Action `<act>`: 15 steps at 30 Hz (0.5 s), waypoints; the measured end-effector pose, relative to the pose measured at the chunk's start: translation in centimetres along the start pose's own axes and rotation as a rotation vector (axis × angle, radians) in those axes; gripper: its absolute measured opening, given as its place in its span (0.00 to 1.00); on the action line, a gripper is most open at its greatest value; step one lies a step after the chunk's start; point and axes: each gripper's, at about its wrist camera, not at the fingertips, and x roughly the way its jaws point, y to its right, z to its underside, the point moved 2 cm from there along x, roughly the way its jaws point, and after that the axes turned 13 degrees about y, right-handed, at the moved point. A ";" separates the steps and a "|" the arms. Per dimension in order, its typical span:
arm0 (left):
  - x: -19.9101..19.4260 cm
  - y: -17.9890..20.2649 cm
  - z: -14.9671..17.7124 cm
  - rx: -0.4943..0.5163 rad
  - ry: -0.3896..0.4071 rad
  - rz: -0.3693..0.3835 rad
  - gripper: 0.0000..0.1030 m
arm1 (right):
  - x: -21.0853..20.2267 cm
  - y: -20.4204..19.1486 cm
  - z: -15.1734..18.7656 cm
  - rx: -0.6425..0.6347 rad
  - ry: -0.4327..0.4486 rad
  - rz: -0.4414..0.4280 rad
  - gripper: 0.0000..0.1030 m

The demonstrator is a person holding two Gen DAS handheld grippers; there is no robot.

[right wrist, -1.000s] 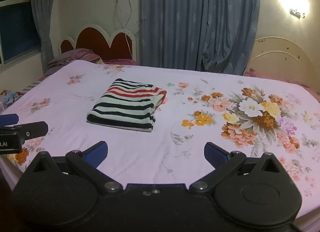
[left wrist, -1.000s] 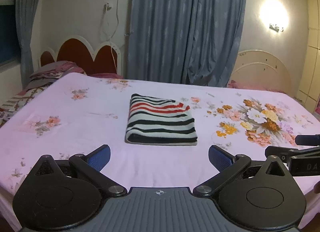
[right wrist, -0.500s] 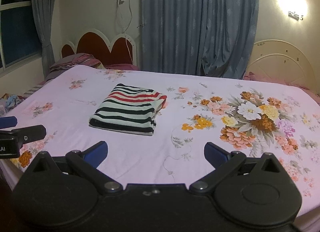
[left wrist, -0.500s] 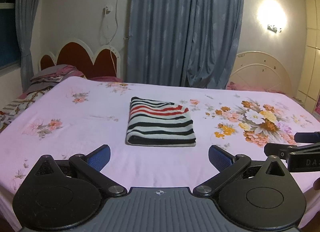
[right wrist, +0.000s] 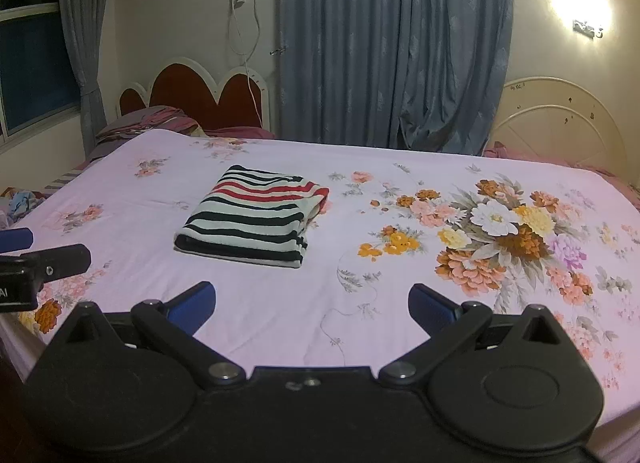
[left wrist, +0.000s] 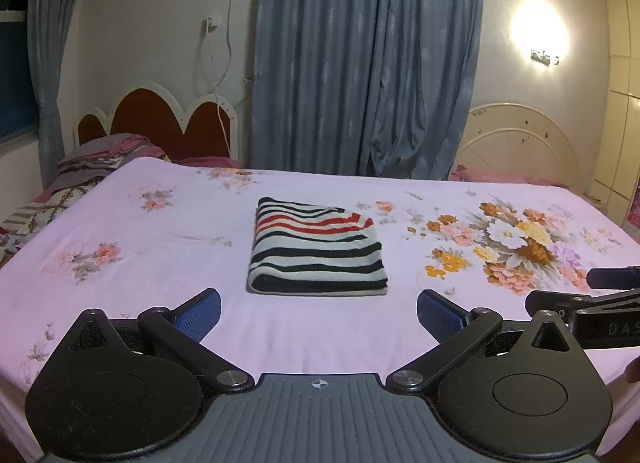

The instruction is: Fold small clothes

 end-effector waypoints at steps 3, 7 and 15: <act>0.0 0.0 0.0 0.002 0.001 -0.001 1.00 | 0.0 0.0 0.0 -0.001 0.001 0.000 0.99; 0.1 0.0 0.0 0.004 0.001 -0.005 1.00 | 0.1 0.0 0.0 -0.003 0.001 -0.002 0.99; 0.2 0.2 0.1 0.010 0.002 -0.009 1.00 | 0.1 -0.1 0.0 -0.003 0.000 -0.003 0.99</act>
